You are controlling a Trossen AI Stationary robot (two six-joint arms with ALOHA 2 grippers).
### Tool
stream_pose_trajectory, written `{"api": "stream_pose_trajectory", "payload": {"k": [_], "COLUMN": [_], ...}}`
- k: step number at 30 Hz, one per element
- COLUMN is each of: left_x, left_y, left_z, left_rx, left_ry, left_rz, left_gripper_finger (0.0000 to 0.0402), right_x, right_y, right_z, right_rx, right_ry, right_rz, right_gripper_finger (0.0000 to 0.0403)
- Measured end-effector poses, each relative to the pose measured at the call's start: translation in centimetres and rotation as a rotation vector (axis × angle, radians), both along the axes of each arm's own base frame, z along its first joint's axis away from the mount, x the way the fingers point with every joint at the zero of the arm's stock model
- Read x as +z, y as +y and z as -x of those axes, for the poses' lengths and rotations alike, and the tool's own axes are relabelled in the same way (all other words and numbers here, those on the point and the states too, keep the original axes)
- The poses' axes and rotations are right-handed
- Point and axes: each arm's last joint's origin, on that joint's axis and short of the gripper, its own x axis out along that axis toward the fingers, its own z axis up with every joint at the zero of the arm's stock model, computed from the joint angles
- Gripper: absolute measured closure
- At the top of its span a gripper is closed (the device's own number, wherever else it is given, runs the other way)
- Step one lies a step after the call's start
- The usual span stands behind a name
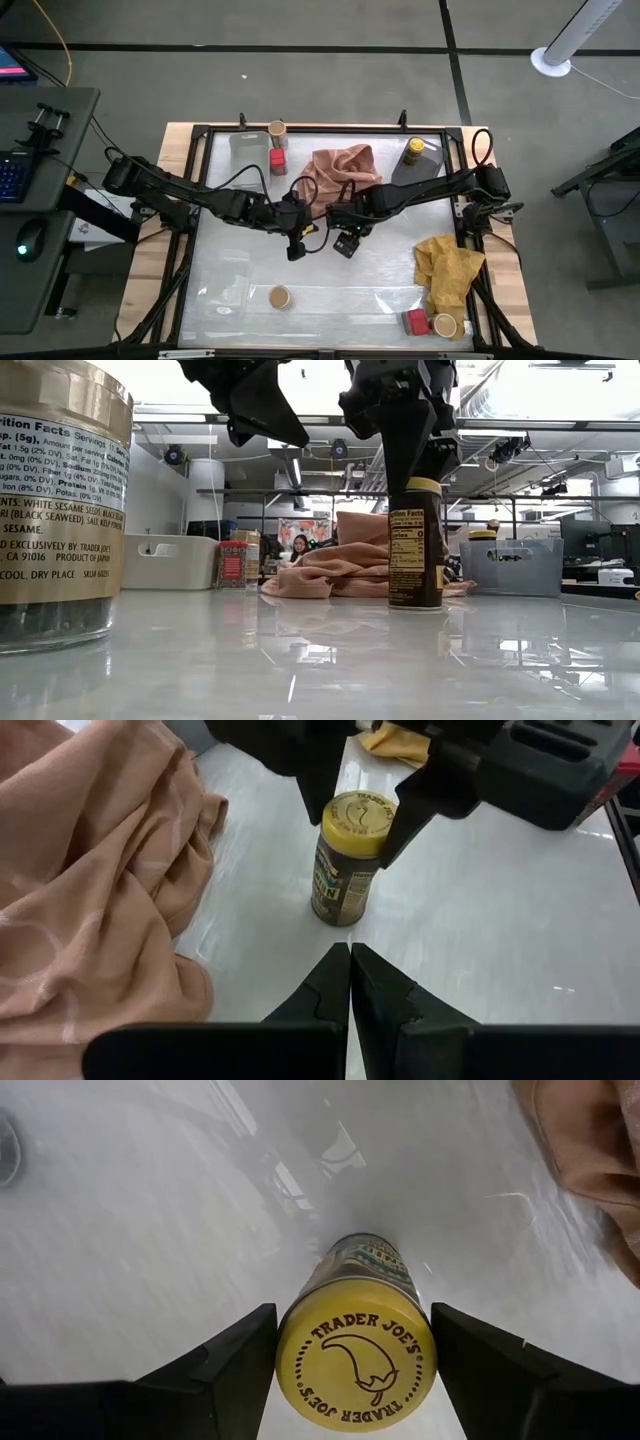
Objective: Sort spices by type
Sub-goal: Put the yellow seasoning bottle into the black bin
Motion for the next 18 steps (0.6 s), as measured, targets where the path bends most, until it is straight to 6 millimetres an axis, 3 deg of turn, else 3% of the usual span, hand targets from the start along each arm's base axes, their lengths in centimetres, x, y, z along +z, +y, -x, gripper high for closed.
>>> {"api": "stream_pose_trajectory", "payload": {"k": [8,14,18], "left_x": [0.0,-3.5,-4.8], "left_y": [-0.5,-1.0,-1.1], "left_z": [-2.0,-4.1,-5.1], "left_rx": [-0.099,-0.129,-0.114], "left_ry": [-0.151,-0.123,-0.147], "left_rz": [-0.017,-0.037,-0.013], "left_gripper_finger": [0.0401,0.0401,0.0401], "right_x": [0.0,0.0,0.0], "right_y": [0.0,0.0,0.0], "right_z": [0.0,0.0,0.0], "right_rx": [0.001,0.007,0.007], "right_ry": [-0.003,-0.003,-0.002], "right_rz": [-0.002,-0.004,-0.004], "right_gripper_finger": [0.0153,0.0153,0.0153]}}
